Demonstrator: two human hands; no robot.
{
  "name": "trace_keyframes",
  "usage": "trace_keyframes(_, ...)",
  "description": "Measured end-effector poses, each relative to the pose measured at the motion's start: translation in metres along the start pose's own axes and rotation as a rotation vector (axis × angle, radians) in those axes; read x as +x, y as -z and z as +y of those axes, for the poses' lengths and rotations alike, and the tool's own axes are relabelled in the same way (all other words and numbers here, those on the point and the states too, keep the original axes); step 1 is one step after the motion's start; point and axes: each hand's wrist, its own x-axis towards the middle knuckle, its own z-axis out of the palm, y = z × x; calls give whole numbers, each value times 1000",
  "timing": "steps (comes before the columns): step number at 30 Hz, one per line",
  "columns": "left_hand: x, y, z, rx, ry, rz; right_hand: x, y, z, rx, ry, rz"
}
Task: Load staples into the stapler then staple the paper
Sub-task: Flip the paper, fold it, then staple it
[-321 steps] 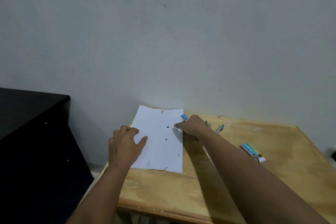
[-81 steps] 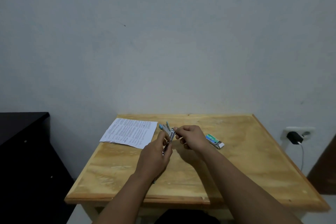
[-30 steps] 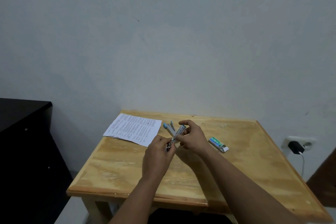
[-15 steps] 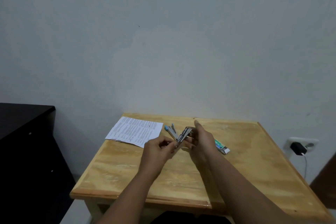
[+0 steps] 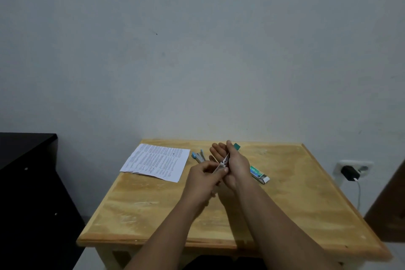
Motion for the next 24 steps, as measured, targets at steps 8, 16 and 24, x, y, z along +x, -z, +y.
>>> trace_keyframes(8,-1,-11,8,73,-177,-9,4,32,-4,249,-128,62)
trace_keyframes(16,11,3,-1,1091,-503,150,-1,60,-15,-630,281,186)
trace_keyframes(24,15,-19,-2,1670,-440,3,-7,99,-44,-865,553,61)
